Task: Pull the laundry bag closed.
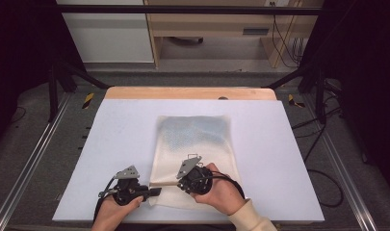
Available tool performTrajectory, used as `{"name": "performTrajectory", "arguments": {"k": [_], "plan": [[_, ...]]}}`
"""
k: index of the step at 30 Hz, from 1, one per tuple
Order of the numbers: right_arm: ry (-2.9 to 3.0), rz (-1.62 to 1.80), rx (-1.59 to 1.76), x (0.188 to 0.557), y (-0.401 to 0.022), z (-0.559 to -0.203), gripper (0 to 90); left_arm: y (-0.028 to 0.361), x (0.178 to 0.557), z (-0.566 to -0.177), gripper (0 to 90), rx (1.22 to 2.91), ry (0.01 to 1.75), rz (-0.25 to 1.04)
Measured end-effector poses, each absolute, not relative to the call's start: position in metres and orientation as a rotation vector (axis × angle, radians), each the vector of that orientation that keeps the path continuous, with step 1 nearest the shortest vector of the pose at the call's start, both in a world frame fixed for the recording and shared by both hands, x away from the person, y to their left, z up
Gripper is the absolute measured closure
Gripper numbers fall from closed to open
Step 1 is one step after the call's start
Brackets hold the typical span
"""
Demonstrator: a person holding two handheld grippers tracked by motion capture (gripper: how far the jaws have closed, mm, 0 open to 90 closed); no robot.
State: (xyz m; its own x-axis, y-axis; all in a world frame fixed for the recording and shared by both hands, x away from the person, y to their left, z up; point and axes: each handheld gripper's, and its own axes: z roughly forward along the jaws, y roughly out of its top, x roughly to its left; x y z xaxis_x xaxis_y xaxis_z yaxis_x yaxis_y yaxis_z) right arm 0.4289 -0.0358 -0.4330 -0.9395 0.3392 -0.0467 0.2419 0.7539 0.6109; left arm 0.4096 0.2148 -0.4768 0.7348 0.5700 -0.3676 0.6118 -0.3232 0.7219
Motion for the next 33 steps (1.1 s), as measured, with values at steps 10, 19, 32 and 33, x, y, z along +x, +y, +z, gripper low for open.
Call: {"name": "performTrajectory", "arguments": {"k": [10, 19, 32, 33], "plan": [[2.784, 0.949, 0.478, 0.428, -0.039, -0.432, 82.1, 0.215, 0.410, -0.477, 82.2, 2.003, 0.892, -0.059], [2.775, 0.948, 0.486, 0.427, -0.046, -0.431, 82.2, 0.216, 0.410, -0.477, 82.2, 1.998, 0.893, -0.054], [2.775, 0.941, 0.494, 0.427, -0.049, -0.433, 82.2, 0.214, 0.408, -0.477, 82.2, 2.014, 0.890, -0.057], [2.778, 0.938, 0.488, 0.427, -0.049, -0.433, 82.2, 0.214, 0.408, -0.477, 82.2, 2.014, 0.889, -0.058]]}}
